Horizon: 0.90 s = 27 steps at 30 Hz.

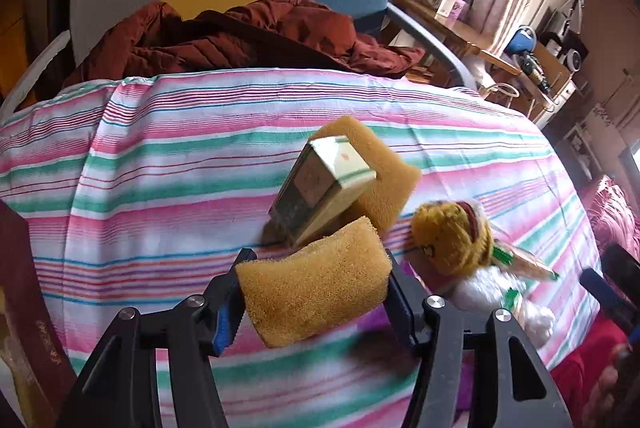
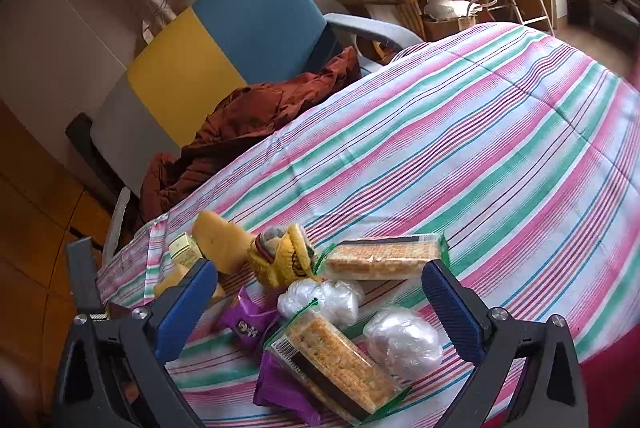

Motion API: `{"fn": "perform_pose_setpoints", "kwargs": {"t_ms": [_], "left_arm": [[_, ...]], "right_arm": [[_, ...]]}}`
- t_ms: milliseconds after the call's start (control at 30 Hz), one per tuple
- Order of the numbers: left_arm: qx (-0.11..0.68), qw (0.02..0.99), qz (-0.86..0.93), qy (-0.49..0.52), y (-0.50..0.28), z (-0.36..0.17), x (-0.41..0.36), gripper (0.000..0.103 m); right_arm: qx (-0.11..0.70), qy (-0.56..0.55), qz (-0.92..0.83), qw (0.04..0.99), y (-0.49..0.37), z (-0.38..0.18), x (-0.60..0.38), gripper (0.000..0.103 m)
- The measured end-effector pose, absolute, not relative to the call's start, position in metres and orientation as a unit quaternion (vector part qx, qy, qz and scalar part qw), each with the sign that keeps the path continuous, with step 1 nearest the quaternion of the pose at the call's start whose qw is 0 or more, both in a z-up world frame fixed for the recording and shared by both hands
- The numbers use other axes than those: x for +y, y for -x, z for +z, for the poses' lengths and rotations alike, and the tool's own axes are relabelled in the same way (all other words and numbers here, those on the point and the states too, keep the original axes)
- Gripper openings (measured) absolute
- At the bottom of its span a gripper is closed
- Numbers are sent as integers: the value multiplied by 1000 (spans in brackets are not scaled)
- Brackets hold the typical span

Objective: Organize objects
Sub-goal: 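Grasp another yellow sponge with the left gripper while the right gripper grasps a purple snack packet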

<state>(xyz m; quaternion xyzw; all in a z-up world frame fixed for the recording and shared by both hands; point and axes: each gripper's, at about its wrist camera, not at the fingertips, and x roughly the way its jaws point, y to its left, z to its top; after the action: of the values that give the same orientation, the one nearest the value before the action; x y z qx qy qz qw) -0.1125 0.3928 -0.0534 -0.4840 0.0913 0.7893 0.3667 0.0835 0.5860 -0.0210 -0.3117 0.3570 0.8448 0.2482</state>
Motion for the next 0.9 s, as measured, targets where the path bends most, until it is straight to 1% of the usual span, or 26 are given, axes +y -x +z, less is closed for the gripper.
{"fn": "perform_pose_setpoints", "kwargs": {"t_ms": [100, 200, 267, 300, 367, 467, 533, 600, 667, 767, 800, 833, 867, 900], "left_arm": [[89, 379, 789, 476, 99, -45, 371, 61], [88, 390, 791, 462, 83, -34, 346, 61], [87, 395, 792, 458, 76, -28, 330, 61], [85, 397, 792, 456, 72, -25, 321, 61], [78, 402, 794, 450, 65, -17, 301, 61], [72, 406, 797, 441, 56, -10, 273, 61], [61, 405, 796, 445, 54, -8, 254, 61], [48, 402, 796, 450, 53, -7, 237, 61], [34, 397, 798, 452, 52, -5, 221, 61], [16, 388, 803, 452, 53, -2, 197, 61], [12, 384, 806, 451, 53, 0, 191, 61], [5, 376, 810, 450, 55, 1, 180, 61], [1, 372, 812, 450, 57, 1, 174, 61], [-6, 364, 815, 451, 60, 1, 165, 61]], "right_arm": [[337, 324, 857, 215, -73, -20, 576, 103], [278, 345, 879, 177, -56, -16, 552, 102], [235, 366, 887, 153, -45, -18, 533, 96], [218, 377, 889, 142, -40, -20, 525, 88], [184, 404, 888, 123, -27, -27, 509, 78], [131, 438, 882, 111, -9, -38, 491, 73], [96, 457, 879, 96, 5, -44, 478, 72], [50, 479, 872, 88, 20, -53, 467, 69], [11, 500, 860, 98, 36, -64, 463, 69], [-17, 527, 841, 118, 54, -83, 469, 69], [-17, 534, 837, 121, 57, -89, 472, 66], [-13, 539, 833, 119, 59, -94, 474, 49], [-7, 545, 830, 114, 57, -98, 475, 37], [-4, 540, 834, 113, 55, -97, 476, 36]]}}
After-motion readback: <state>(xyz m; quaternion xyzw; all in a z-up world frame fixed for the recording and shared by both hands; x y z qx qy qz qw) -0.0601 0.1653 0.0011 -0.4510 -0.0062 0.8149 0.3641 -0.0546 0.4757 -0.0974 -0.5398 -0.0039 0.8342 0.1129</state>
